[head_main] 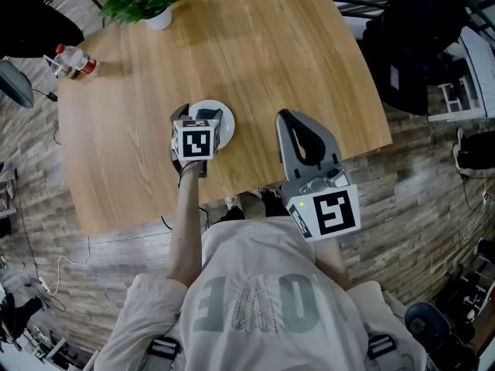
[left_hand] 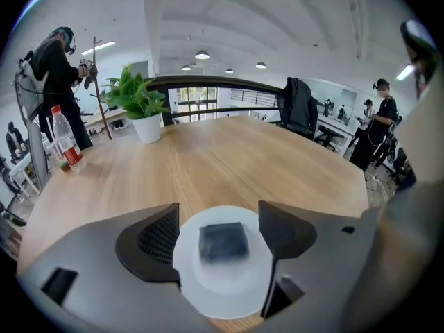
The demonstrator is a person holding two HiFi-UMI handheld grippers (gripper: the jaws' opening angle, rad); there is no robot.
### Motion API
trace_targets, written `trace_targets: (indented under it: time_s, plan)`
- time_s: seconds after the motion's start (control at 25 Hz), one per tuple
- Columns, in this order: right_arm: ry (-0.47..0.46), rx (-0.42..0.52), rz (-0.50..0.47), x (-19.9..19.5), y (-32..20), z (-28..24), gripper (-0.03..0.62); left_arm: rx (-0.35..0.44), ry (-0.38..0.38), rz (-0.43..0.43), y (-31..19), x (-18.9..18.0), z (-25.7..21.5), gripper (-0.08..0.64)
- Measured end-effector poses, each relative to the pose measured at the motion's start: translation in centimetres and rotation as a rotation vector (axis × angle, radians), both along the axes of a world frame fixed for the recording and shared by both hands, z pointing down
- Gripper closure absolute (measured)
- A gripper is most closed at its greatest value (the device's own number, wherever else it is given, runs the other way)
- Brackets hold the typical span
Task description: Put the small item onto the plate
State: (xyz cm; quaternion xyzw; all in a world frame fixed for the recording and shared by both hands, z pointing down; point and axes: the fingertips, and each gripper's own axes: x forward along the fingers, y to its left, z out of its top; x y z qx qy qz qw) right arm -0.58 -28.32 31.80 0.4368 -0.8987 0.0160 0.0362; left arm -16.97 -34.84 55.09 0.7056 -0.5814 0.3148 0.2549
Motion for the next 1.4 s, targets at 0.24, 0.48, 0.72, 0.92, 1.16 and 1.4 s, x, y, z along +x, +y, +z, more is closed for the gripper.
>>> trace_targets:
  time_s: [0.24, 0.48, 0.72, 0.92, 1.16, 1.4]
  plan:
    - [-0.012, 0.082, -0.061, -1.9, -0.8, -2.4, 0.574, 0.282, 0.056, -0.086, -1.7, -0.9, -10.7, 0.219]
    - [-0.053, 0.186, -0.114, -4.8, -1.7, -6.3, 0.574, 0.675, 0.133, -0.126, -0.5, -2.2, -25.8, 0.219]
    - [-0.122, 0.280, -0.144, -7.1, -1.4, -10.4, 0.574, 1.051, 0.149, -0.113, 4.5, -2.8, -37.2, 0.238]
    - [-0.169, 0.316, -0.220, -8.8, 0.1, -12.0, 0.574, 1.140, 0.085, -0.130, 7.5, -2.0, -38.2, 0.521]
    - [-0.137, 0.267, -0.246, -10.2, 0.5, -10.5, 0.575, 1.108, -0.019, -0.214, 9.4, -3.3, -36.2, 0.552]
    - [-0.114, 0.234, -0.266, -11.1, 0.7, -9.5, 0.575, 1.096, -0.018, -0.251, 10.4, -4.9, -35.8, 0.552]
